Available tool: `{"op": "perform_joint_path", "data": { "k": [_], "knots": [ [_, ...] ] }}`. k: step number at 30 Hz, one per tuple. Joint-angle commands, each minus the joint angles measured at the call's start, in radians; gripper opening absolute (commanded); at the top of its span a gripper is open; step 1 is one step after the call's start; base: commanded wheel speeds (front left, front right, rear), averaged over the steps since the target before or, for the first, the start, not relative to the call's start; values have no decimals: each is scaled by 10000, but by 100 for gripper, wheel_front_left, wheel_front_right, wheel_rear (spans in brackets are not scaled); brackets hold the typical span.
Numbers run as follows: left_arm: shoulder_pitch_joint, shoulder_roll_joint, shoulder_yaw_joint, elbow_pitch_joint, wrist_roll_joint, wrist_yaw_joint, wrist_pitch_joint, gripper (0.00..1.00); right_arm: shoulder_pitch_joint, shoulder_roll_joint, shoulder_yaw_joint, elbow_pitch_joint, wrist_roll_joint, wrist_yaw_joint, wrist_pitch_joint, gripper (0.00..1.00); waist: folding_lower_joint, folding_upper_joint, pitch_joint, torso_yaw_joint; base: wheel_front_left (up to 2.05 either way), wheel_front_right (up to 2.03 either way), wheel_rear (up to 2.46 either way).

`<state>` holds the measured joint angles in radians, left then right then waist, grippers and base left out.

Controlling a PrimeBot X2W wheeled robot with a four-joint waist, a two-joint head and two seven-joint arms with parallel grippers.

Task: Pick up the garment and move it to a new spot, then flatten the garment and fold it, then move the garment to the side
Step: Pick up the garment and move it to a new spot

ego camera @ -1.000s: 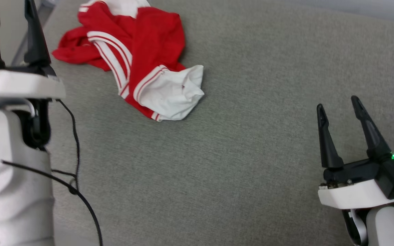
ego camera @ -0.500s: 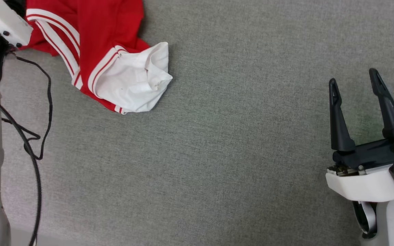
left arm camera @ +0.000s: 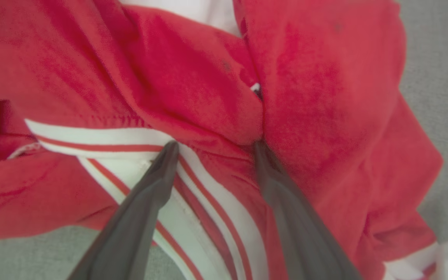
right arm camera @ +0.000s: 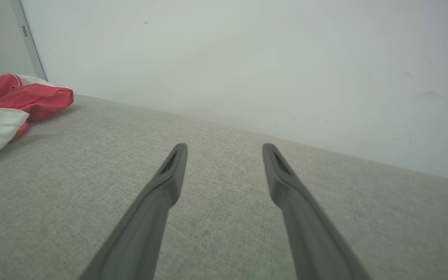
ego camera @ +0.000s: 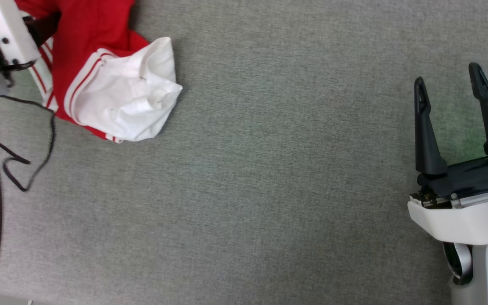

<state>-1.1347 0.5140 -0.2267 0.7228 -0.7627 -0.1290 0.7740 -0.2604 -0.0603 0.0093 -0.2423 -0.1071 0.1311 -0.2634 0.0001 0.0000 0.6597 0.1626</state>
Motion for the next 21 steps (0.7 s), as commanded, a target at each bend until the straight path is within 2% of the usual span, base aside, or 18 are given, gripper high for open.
{"op": "perform_joint_path", "data": {
  "k": [1,5,9,10,11,18,19,21],
  "knots": [
    [23,13,-131,129,-11,-4,198,100,-140,-31,-9,-58,-46,-7,-20,100,-1,0,92,-92,0,0,0],
    [209,109,-701,327,-32,-3,1050,100,-211,-7,-53,-120,-31,-7,-20,100,-1,0,253,-216,0,0,0],
    [425,-3,-1148,262,-119,-5,1204,100,-258,10,-70,-147,-19,-7,-20,100,-1,0,335,-270,0,0,0],
    [467,7,-1231,249,-140,-5,1163,44,-269,13,-61,-139,-15,-7,-20,100,-1,0,333,-286,0,0,0],
    [514,11,-1321,225,-192,-6,1148,0,-278,21,-47,-131,-14,-7,-20,100,-1,0,316,-306,0,0,0],
    [158,471,-1583,-119,-22,-14,109,0,-136,63,-99,36,116,-7,-20,100,-1,0,-237,-319,0,0,0],
    [-179,710,-1878,-529,83,-13,-625,0,-12,80,-113,110,216,-7,-20,100,-1,0,-634,-288,0,0,0],
    [-399,841,-2090,-769,121,-10,-1106,0,98,93,-100,178,263,-7,-20,100,-1,0,-948,-272,0,0,0]
  ]
}}
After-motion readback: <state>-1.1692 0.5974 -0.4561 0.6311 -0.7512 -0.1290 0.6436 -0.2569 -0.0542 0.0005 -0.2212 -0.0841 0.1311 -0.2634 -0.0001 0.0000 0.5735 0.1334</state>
